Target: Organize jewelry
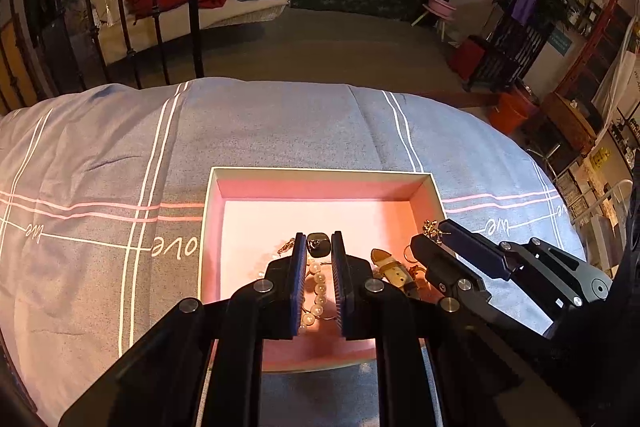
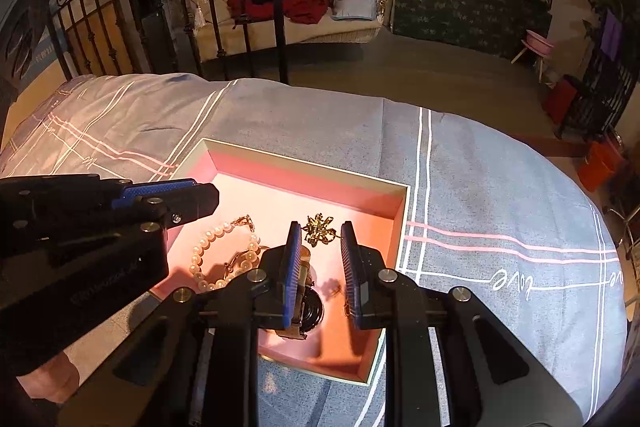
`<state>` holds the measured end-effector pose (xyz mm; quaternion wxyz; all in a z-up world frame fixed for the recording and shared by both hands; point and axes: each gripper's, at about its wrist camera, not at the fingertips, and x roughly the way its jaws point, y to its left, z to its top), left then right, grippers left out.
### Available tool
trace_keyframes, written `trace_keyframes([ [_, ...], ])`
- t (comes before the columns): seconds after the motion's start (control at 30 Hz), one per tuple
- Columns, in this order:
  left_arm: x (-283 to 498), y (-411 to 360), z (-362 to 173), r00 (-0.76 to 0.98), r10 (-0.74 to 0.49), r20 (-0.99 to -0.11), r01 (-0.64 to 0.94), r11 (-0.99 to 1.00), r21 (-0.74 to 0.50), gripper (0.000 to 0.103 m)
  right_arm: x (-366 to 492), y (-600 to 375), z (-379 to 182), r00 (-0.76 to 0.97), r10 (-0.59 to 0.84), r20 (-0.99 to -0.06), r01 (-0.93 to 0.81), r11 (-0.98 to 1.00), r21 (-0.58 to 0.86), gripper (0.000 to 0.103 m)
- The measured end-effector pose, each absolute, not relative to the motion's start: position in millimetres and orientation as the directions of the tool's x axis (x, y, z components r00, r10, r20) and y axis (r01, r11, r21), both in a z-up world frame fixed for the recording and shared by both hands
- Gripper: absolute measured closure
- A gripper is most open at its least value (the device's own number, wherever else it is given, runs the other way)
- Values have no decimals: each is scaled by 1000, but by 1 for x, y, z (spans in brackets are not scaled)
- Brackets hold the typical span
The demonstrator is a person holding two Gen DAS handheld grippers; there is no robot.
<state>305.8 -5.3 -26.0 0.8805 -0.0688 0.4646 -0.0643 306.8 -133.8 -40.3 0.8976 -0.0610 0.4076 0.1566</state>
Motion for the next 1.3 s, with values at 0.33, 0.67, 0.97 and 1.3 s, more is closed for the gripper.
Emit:
trace_keyframes([
  [0.33, 226, 15, -23, 611, -248, -752, 123, 968, -219, 47, 233, -165, -48, 612, 297, -733, -335, 937, 100, 39],
  [0.67, 142, 16, -97, 493, -257, -831, 163, 966, -201, 47, 130, -157, -110, 463, 308, -831, -411, 905, 106, 39],
  [0.97, 141, -20, -104, 458, -322, -828, 287, 936, -206, 47, 130, -156, -110, 449, 301, -842, -441, 893, 84, 32],
  [1.3, 137, 8, -100, 440, -412, -798, 217, 911, -351, 55, 150, -128, -111, 431, 342, -835, -479, 871, 110, 27],
])
